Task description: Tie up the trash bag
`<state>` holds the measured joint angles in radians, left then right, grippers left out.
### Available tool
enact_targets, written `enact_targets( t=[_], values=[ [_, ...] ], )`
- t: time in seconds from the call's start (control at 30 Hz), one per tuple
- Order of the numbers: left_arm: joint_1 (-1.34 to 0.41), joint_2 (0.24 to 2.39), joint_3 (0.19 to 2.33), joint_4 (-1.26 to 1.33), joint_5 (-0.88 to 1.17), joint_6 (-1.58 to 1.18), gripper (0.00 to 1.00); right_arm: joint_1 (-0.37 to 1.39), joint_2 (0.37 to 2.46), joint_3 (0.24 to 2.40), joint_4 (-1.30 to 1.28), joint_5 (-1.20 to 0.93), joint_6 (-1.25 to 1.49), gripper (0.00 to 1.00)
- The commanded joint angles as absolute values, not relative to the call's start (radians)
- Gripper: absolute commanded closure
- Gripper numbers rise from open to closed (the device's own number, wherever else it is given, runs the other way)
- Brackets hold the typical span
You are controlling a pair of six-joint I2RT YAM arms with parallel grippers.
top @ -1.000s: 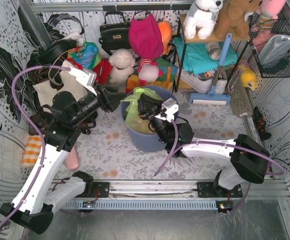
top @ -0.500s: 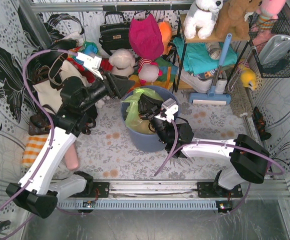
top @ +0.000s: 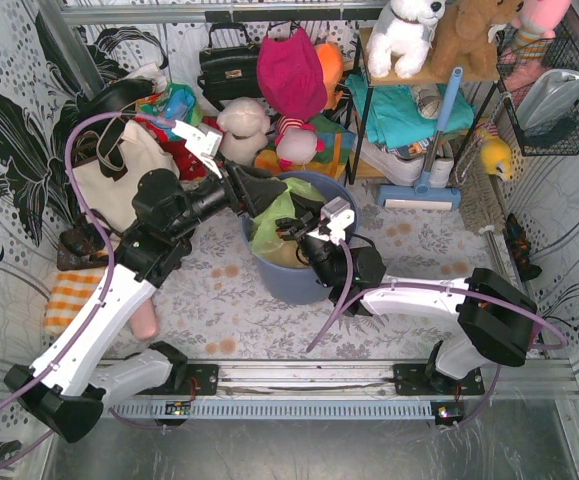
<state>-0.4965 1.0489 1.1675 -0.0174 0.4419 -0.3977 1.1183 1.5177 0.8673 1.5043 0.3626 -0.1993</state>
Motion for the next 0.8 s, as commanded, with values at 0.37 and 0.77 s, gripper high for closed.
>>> enact_targets(
  t=[0.37, 0.77],
  values=[
    [-0.602, 0.968, 1.011, -0.042, 0.447, -0.435, 0.39, 1.116, 1.532, 0.877, 1.594, 0.373, -0.247, 1.00],
    [-0.604, 0.904, 1.013, -0.063, 0.393, -0.448, 0.39, 1.117, 1.563, 0.879, 1.694, 0.428, -0.389, 1.00]
  ],
)
